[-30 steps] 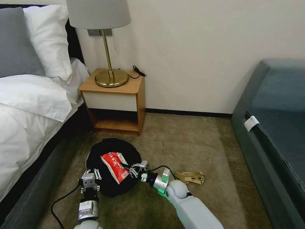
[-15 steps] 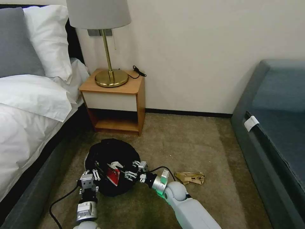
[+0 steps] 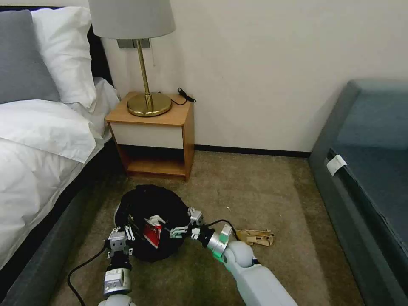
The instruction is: Pick up the trash bin, then pick up the garbage on the floor and place it into the trash bin.
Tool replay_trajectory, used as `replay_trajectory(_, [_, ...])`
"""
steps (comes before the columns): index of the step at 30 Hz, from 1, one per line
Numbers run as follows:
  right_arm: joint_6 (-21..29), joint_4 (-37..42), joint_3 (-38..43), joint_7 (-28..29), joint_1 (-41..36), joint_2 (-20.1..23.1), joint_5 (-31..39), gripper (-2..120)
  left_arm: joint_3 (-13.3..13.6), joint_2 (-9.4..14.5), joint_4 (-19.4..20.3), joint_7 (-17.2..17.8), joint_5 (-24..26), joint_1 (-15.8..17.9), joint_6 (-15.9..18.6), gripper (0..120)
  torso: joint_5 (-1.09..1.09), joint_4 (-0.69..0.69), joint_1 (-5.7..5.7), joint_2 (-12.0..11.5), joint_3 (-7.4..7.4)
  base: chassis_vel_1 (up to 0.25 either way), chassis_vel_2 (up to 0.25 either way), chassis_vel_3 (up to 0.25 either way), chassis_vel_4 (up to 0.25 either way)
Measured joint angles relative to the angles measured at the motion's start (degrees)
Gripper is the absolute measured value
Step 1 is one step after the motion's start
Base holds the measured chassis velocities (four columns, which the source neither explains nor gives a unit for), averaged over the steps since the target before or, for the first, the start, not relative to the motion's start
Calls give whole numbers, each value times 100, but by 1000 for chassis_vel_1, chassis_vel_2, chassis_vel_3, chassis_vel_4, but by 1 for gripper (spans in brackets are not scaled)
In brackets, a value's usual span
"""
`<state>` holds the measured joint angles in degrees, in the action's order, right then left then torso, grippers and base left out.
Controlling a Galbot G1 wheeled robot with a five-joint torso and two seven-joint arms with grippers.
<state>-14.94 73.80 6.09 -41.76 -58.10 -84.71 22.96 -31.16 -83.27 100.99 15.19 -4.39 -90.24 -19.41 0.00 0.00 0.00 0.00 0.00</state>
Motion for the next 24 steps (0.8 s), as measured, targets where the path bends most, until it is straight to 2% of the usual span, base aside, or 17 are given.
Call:
replay_trajectory(6, [73, 31, 123, 202, 47, 270, 107, 100, -42, 29, -27, -1, 10, 21, -1, 4, 1, 0, 0, 0, 0, 0, 0, 0, 0])
replay_trajectory(9, [177, 2, 108, 518, 89, 628, 167, 100, -57, 75, -59, -71, 78, 30, -23, 4, 1, 0, 0, 0, 0, 0, 0, 0, 0])
replay_trajectory(10, [177, 2, 108, 518, 89, 628, 167, 100, -57, 75, -59, -71, 78, 30, -23, 4, 1, 0, 0, 0, 0, 0, 0, 0, 0])
replay_trajectory(17, [271, -336, 39, 1031, 165, 1137, -14, 100, -50, 37, -104, -135, 99, 48, -69, 4, 1, 0, 0, 0, 0, 0, 0, 0, 0])
replay_trajectory(24, [457, -683, -11, 1201, 307, 1432, -111, 100, -91, 85, -204, -135, 101, 36, -164, 4, 0, -1, 0, 0, 0, 0, 0, 0, 0])
